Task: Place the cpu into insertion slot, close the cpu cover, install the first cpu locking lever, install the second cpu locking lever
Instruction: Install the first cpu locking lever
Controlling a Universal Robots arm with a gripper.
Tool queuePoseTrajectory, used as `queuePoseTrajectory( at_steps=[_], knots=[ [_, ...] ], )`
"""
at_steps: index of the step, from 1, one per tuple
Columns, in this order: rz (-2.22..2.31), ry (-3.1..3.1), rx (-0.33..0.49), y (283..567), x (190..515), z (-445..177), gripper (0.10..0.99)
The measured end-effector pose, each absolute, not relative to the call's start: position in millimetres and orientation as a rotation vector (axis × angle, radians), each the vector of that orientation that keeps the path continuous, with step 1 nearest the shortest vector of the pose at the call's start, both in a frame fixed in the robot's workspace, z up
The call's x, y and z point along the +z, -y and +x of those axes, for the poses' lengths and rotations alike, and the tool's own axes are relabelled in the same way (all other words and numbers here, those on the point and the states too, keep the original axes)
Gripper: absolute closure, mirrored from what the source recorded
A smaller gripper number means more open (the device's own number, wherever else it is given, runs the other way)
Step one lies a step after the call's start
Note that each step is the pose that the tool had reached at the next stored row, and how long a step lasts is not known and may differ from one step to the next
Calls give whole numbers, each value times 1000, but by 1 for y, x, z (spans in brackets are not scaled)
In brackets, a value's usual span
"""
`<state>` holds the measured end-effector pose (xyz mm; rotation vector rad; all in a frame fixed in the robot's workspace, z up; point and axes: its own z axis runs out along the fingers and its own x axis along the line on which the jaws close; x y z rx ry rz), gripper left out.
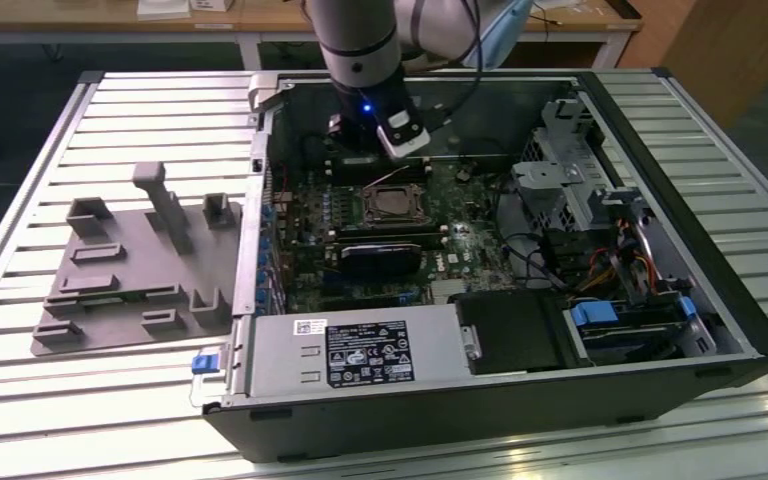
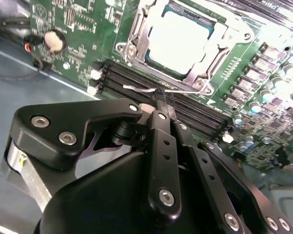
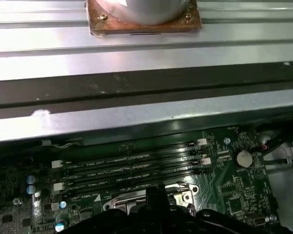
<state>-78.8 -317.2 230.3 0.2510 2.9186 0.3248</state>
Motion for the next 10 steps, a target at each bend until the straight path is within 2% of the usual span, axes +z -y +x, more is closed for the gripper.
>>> queuePoseTrajectory(
  at_steps=[10],
  knots=[
    [364,-2899,313,316,224,-75,984]
  ],
)
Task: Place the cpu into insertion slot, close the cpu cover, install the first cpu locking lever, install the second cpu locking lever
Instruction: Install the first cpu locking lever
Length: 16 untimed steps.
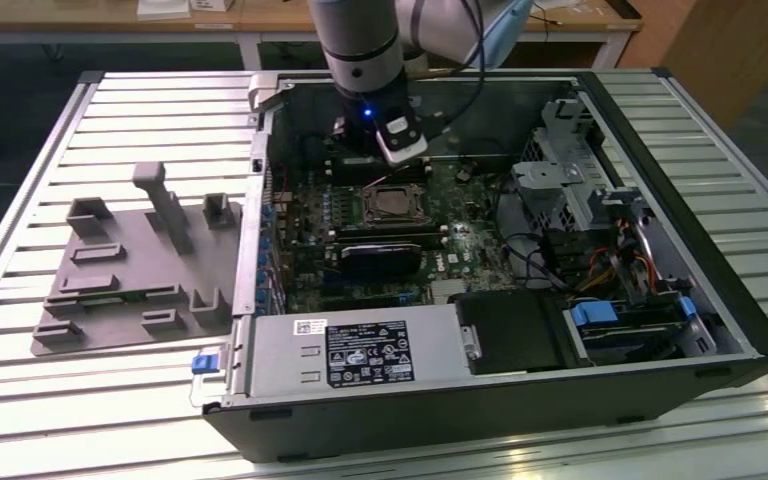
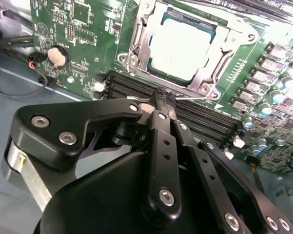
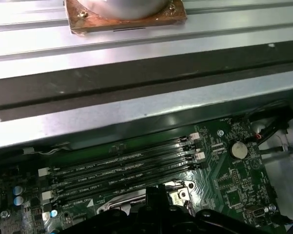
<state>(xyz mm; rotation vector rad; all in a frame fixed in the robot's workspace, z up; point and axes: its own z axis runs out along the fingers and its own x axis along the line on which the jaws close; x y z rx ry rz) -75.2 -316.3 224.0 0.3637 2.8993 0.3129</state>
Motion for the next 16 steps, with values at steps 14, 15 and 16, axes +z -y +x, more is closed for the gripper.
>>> queuePoseTrajectory(
  at_steps=[14,15,16],
  knots=[
    [422,-2885,306,304,216,-75,984],
    [425,-2883,305,304,216,-75,984],
    [429,-2880,305,304,215,-75,984]
  ],
)
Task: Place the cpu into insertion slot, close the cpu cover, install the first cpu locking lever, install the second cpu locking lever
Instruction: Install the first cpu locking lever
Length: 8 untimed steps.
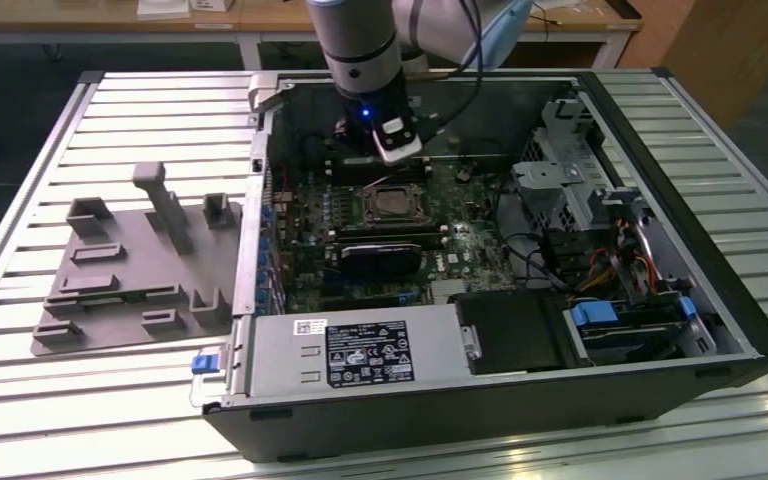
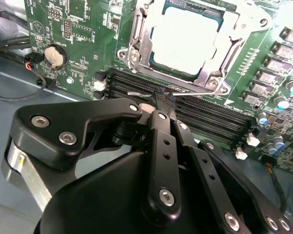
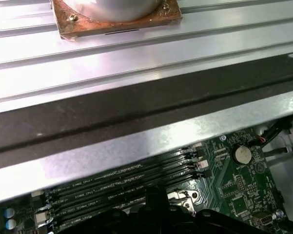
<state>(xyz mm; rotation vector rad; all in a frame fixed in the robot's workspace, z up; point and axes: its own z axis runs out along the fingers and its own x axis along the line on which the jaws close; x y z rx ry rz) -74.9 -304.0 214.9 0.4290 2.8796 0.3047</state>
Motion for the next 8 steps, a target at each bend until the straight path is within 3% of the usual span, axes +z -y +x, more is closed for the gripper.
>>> queuePoseTrajectory(
  at_steps=[8],
  knots=[
    [518,-2855,293,303,211,-74,984]
  ],
)
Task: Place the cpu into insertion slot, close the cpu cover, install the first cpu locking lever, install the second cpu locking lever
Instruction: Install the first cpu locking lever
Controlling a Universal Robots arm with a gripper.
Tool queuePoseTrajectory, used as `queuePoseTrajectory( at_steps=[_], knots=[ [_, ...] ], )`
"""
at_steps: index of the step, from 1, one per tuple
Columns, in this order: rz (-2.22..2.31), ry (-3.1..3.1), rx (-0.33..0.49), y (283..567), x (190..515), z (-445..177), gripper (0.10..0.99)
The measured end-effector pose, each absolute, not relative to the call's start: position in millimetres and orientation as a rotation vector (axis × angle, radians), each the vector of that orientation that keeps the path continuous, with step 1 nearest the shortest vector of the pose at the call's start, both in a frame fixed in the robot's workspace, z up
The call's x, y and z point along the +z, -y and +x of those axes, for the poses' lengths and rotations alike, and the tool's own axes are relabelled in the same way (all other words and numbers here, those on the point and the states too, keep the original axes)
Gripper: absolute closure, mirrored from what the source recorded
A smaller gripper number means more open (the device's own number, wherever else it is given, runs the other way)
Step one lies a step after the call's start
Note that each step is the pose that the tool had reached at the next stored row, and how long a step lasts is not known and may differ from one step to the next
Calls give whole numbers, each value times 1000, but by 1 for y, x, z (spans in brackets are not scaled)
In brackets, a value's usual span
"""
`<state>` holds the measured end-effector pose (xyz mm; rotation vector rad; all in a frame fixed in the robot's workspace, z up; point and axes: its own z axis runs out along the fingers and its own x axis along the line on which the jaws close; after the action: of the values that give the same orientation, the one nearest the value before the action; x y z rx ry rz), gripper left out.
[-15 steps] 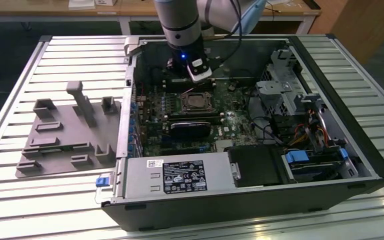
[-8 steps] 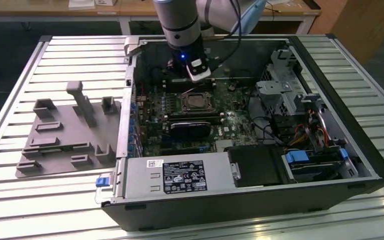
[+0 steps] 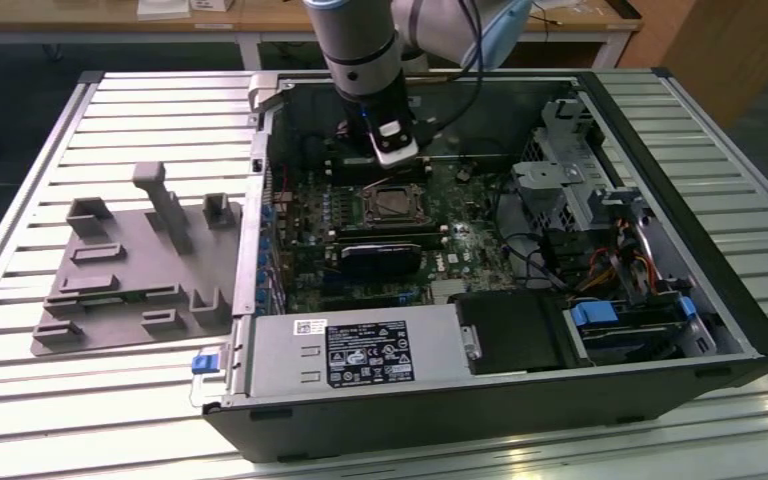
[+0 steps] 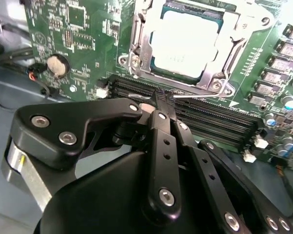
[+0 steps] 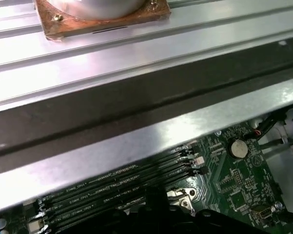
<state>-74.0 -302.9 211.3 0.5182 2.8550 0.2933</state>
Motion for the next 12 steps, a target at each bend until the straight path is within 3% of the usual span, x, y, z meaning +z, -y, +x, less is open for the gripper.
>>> queuePoseTrajectory(
  at_steps=[12],
  knots=[
    [606,-2832,282,296,207,-70,984]
  ],
)
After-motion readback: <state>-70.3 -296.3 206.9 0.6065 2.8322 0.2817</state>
